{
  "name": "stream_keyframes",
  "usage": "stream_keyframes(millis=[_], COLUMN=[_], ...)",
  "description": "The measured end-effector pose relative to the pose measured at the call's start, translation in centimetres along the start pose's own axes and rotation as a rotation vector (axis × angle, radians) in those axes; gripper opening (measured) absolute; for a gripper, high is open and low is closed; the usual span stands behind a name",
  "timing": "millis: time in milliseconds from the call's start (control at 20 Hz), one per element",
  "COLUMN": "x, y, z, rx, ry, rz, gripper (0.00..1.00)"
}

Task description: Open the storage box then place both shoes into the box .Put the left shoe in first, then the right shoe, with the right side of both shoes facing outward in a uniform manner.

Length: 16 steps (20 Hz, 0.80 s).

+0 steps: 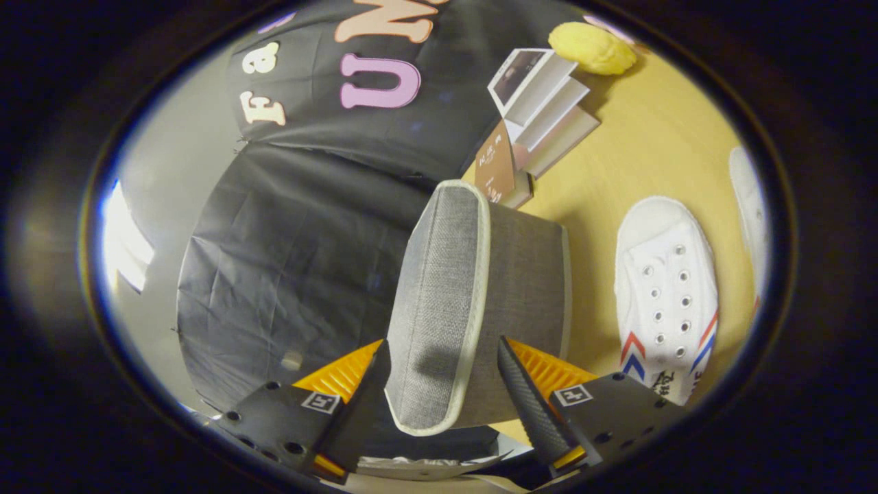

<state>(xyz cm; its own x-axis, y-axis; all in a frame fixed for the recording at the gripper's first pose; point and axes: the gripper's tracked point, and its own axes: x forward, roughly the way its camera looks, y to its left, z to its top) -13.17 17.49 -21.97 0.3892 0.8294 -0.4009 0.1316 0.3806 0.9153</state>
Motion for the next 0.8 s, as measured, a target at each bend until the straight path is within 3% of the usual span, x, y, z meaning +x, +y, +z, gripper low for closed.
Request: stream_keyframes(millis=[150,400,500,650,800], x=[0.6,0.0,-0.8,-1.2,-1.3], y=[-0.2,-0.1,1.4,1.6,3.4], z=[-0.4,-0.2,2.0,2.0,1.8], rx=[0.038,0.075,0.139,0.124,0.100], ry=[0.026,0.034,-0.031,-0.019,-0.009], rz=[0.010,0.032,0.091,0.095,0.113], gripper=[0.85,0.45,0.28,0.04,0.04])
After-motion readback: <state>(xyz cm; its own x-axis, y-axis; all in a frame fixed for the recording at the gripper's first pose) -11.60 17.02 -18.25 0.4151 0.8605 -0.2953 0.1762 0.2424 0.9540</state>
